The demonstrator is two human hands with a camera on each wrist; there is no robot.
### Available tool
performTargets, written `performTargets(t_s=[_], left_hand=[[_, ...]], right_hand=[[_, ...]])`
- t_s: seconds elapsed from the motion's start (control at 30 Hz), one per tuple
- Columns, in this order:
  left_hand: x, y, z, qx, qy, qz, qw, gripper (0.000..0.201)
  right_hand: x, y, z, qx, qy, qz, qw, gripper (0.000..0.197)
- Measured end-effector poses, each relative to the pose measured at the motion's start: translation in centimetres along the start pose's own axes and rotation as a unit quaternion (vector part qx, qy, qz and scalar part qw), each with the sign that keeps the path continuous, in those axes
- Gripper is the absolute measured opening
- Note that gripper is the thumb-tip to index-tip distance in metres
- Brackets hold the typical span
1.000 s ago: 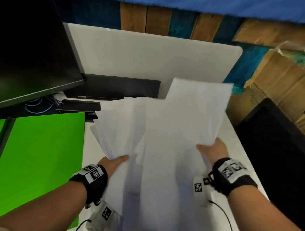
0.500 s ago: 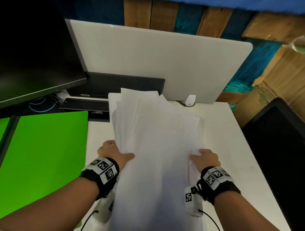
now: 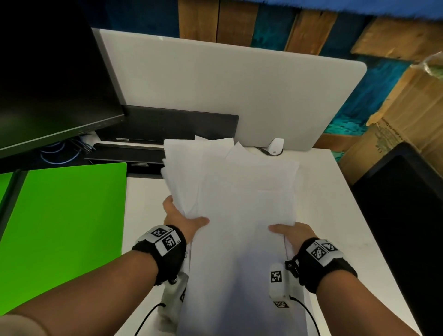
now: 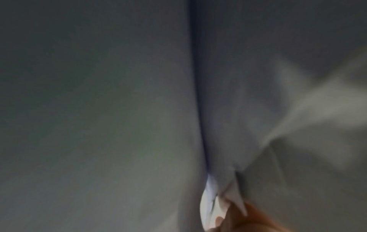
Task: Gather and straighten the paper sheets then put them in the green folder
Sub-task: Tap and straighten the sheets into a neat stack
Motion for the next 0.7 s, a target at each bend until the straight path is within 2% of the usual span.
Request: performTargets(t_s=[0.07,0.13,0.2,0.27,0.37,0.47,0.53,0.6,0.63,0.7], left_hand=[[0.1,0.5,0.4,-0.055,-0.007,-0.042,0.998,0.104],[0.6,0.6,0.1,-0.119,0.054,-0.078,0.988,0.099],[0.9,0.8,-0.3,-0.150,0.103,-0.058,0.982,0.087],[0.7,0.6,-0.6,-0.127,0.099,0.038,0.986,0.065],[0.9,0.4,-1.0,-0.072,0.093,0.129,0.985,0.059],[0.7,-0.1,-1.3,-0.025,0.104,0.123,0.987,0.047],[-0.3,-0.9,-1.9,0.016,0.103,0.080,0.991,0.037],[-1.7,-1.7,-2.5,0.047,0.102,0.014,0.994,0.034],[-2.5,-2.4,-2.8,0.065,0.107,-0.026,0.992,0.033],[-3.9,-4.3,-3.7,0.108,0.155,-0.094,0.977,0.038]], right_hand=[[0.2,-0.7,0.2,-0.004,0.023,0.007,1.000,0.065],[0.4,-0.7,-1.1,-0.016,0.038,0.003,0.999,0.044],[0.7,-1.1,-1.4,-0.021,0.043,0.000,0.999,0.044],[1.0,-1.3,-1.6,-0.024,0.020,-0.019,0.999,0.054],[1.6,-1.3,-2.2,-0.044,-0.028,-0.068,0.996,0.064],[1.2,-1.3,-2.8,-0.049,-0.023,-0.055,0.997,0.045],[0.1,-1.4,-3.1,-0.047,0.025,-0.004,0.999,0.050],[-1.2,-1.4,-3.4,-0.060,0.093,0.067,0.992,0.078],[-1.7,-1.2,-3.8,-0.077,0.131,0.103,0.983,0.090],[-2.6,0.2,-5.3,-0.129,0.210,0.155,0.957,0.097]])
Point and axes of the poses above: each hand's wrist, its own z-axis towards the middle knuckle, its own x-axis out of the palm, y = z × x, the point moved 3 cm from there along z, towards the middle knuckle, and after that the axes turned 6 degrees about x, right-handed, at the moved point
